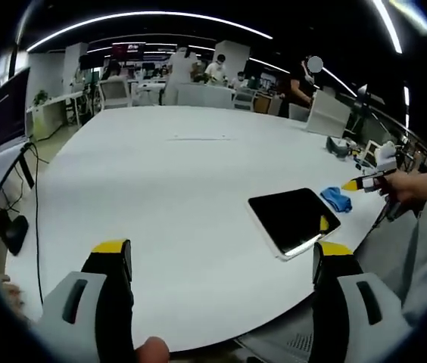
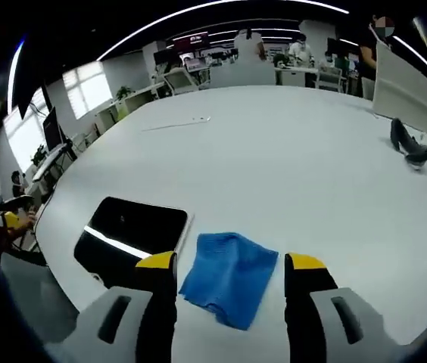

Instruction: Wipe the mirror surface with the cleaning cloth until all visible marks leave the cleaned area.

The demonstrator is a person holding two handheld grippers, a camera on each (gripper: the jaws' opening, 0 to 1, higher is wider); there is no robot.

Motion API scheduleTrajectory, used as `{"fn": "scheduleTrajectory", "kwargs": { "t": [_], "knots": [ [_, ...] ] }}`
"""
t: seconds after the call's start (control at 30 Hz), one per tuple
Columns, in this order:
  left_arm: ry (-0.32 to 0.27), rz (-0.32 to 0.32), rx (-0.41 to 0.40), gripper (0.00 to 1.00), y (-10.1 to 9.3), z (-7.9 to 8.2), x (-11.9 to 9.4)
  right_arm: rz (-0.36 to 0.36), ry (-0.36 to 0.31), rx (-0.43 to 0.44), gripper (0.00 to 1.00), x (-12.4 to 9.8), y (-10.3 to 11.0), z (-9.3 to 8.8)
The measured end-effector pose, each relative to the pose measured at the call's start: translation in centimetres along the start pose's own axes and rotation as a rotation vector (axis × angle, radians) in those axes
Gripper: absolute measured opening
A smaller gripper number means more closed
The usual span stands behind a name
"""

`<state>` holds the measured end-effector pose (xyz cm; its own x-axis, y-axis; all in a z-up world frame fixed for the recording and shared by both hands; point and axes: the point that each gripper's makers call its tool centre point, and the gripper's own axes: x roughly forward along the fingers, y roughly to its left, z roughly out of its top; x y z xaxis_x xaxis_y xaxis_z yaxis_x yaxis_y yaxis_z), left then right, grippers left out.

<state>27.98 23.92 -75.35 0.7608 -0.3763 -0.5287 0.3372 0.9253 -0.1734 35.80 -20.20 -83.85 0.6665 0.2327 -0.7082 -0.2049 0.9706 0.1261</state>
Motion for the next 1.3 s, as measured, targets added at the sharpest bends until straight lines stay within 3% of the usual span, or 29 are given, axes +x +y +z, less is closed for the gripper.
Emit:
{"fn": "scheduleTrajectory", "kwargs": {
  "t": [0.2,0.37,0.43,0.5,0.6,0.63,0.7,0.93,1.03,1.13,1.27,1.3],
  "knots": [
    [0.006,-0.014,0.01,0.99,-0.5,0.0,0.1,-0.03,0.021,0.011,0.49,0.6,-0.3,-1.4],
    [0.018,-0.008,0.01,0.99,-0.3,-0.4,0.2,-0.064,0.013,-0.002,0.21,1.3,-0.6,-1.3],
    [0.02,-0.007,0.011,0.99,-0.2,-0.5,0.3,-0.074,0.013,-0.021,0.17,1.4,-0.5,-1.2],
    [0.02,-0.004,0.015,0.99,-0.2,-0.4,0.4,-0.086,0.057,-0.043,0.13,1.8,-0.6,-2.0],
    [0.015,-0.004,0.026,0.99,-0.2,-0.1,0.4,-0.088,0.117,0.032,0.01,1.9,-0.5,-3.6],
    [0.014,-0.005,0.029,0.99,-0.3,-0.1,0.4,-0.096,0.065,0.051,0.01,2.1,-0.6,-2.8],
    [0.016,-0.004,0.031,0.99,-0.2,-0.2,0.3,-0.098,0.074,0.029,0.01,1.9,-0.7,-2.9],
    [0.02,-0.002,0.035,0.99,-0.3,-0.4,0.2,-0.09,0.105,-0.198,0.0,1.7,-0.2,-3.0],
    [0.017,-0.004,0.036,0.99,-0.3,-0.3,0.2,-0.069,0.065,-0.107,0.0,2.0,0.5,-2.9],
    [0.017,-0.004,0.04,0.99,-0.3,-0.3,0.1,-0.072,0.067,-0.097,0.0,1.9,0.2,-3.0],
    [0.023,-0.003,0.043,0.99,-0.2,-0.5,0.1,-0.071,0.106,-0.089,0.0,1.8,0.0,-2.9],
    [0.025,-0.005,0.043,0.99,-0.2,-0.5,0.1,-0.077,0.119,-0.041,0.0,1.4,0.1,-2.6]
  ]
}}
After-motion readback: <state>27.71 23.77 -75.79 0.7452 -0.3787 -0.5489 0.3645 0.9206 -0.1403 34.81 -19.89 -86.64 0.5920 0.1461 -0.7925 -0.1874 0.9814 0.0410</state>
